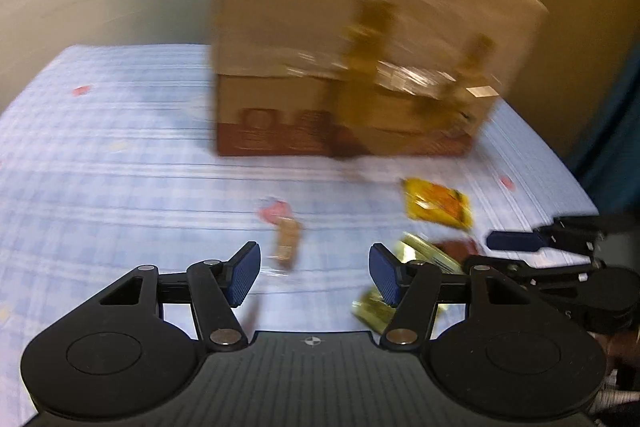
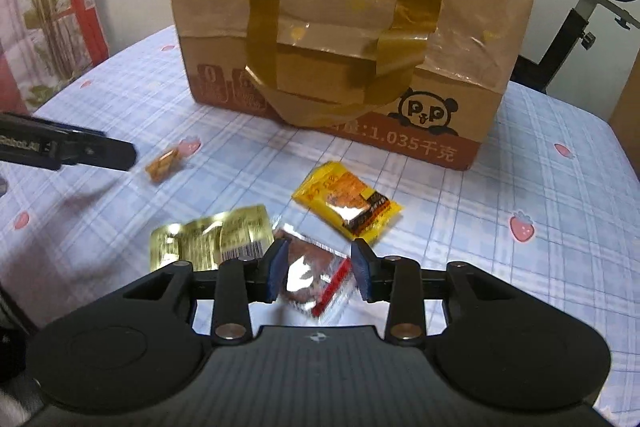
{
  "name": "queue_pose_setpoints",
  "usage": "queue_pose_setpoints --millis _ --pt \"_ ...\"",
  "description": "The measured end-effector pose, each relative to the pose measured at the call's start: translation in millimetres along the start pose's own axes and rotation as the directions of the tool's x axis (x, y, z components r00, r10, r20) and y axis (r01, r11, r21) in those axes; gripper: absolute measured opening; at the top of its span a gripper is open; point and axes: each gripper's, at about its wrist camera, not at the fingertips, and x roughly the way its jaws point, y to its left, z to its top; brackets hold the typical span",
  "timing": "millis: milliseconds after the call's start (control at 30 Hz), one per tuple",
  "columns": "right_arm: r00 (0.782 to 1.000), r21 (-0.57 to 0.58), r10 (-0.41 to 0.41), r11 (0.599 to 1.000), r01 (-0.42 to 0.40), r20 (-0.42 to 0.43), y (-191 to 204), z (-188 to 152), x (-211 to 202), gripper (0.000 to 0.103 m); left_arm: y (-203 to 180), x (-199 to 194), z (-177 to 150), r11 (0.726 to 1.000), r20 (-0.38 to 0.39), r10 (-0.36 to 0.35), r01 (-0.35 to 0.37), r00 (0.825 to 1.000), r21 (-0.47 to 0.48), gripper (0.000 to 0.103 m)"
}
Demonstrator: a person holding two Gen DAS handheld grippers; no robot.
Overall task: Organize snacks
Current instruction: 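Move the left tool to the gold foil packet while the right tool approaches the clear meat packet, then grasp the gold foil packet with the left tool while the right tool grasps the clear meat packet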
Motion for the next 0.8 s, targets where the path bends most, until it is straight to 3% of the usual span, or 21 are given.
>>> queue_pose_setpoints --millis 133,333,800 --pt "1.000 0.011 -0.002 1.000 0.003 -0.022 -1.6 -8.3 -3.4 0.038 -18.1 18.7 -4.3 0.994 -0.053 -0.054 0.059 0.997 0.094 0.063" --pt "1.000 0.057 0.006 0.998 -0.005 -0.024 -9.3 -13.7 -4.9 0.038 -27.2 24.7 -14.1 0.984 -0.065 -0.104 0.112 0.993 0.140 0.064" --pt "1.000 0.060 0.007 0.998 -0.006 -0.022 -9.7 -13.6 -3.8 0.038 -43.9 29.4 -23.8 0.945 -0.083 -0.108 0.128 0.991 0.302 0.071"
